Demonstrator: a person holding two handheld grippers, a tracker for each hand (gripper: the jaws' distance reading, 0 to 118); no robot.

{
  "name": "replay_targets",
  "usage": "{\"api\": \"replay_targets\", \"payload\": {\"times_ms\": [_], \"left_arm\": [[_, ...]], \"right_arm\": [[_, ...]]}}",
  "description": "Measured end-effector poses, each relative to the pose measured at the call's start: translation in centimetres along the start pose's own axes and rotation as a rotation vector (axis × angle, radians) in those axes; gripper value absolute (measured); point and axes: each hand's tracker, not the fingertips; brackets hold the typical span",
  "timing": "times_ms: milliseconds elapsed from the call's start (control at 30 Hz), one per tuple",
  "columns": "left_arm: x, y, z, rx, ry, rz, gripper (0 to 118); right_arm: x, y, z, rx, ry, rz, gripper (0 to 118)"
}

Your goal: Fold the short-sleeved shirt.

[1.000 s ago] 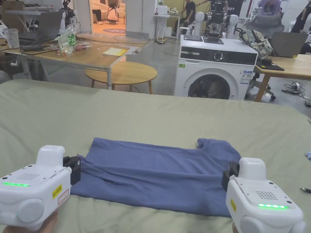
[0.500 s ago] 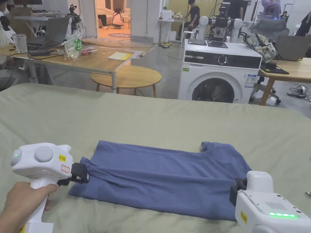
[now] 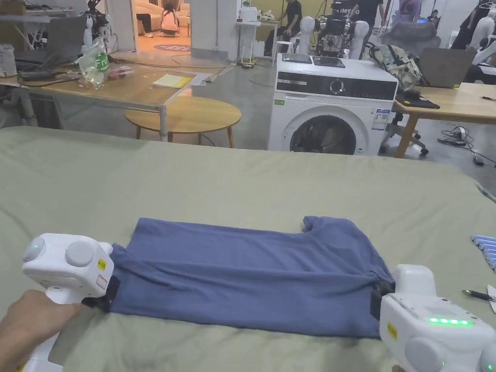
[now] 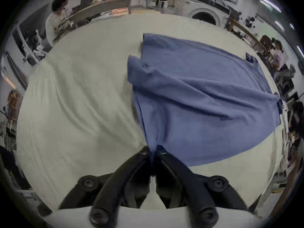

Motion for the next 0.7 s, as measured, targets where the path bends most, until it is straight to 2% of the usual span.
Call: {"api": "replay_targets", "payload": {"times_ms": [33, 133, 167, 200, 233, 333, 400, 433, 467, 500, 533, 567, 633, 700], "left_arm": [[-0.3, -0.3, 0.5, 0.013, -0.023, 0.019, 0], [-1.6, -1.4, 2.0, 0.085, -0.092, 0.086, 0], [-1.8, -1.7, 2.5, 0.093, -0.108, 0.092, 0], [-1.8, -2.1, 3.0, 0.095, -0.114, 0.089, 0], [-1.6, -2.5, 3.4, 0.116, -0.106, 0.080, 0], [-1.3, -3.2, 3.8, 0.140, -0.108, 0.070, 0], [-1.1, -3.7, 3.7, 0.153, -0.102, 0.068, 0], [-1.2, -3.9, 3.5, 0.153, -0.105, 0.071, 0], [-1.2, -4.1, 3.3, 0.152, -0.104, 0.075, 0], [-1.2, -4.3, 3.1, 0.152, -0.103, 0.077, 0], [-1.2, -4.5, 3.0, 0.153, -0.102, 0.079, 0], [-1.3, -4.6, 2.9, 0.152, -0.102, 0.085, 0], [-1.4, -4.8, 3.2, 0.158, -0.115, 0.101, 0], [-1.7, -4.9, 3.9, 0.172, -0.125, 0.101, 0]], "right_arm": [[0.6, 0.2, -0.7, -0.041, -0.004, -0.011, 1], [2.7, 0.7, -3.6, -0.183, 0.026, -0.054, 42], [3.2, 0.6, -4.6, -0.230, 0.006, -0.043, 54], [3.5, 0.4, -5.5, -0.273, -0.022, -0.019, 55], [3.8, 0.1, -6.6, -0.320, -0.031, 0.006, 55], [4.8, -1.5, -9.4, -0.477, 0.029, 0.003, 54], [5.1, -2.7, -9.9, -0.477, 0.083, -0.023, 44], [5.1, -2.7, -9.4, -0.420, 0.078, -0.031, 35], [5.0, -2.5, -9.0, -0.412, 0.092, -0.041, 5], [4.9, -2.4, -8.9, -0.418, 0.170, -0.081, 3], [4.7, -2.4, -8.6, -0.416, 0.132, -0.063, 3], [4.2, -2.3, -8.3, -0.408, 0.100, 0.011, 2], [3.7, -1.9, -6.9, -0.365, 0.098, 0.077, 2], [3.7, -1.0, -5.1, -0.335, 0.104, 0.085, 2]]}}
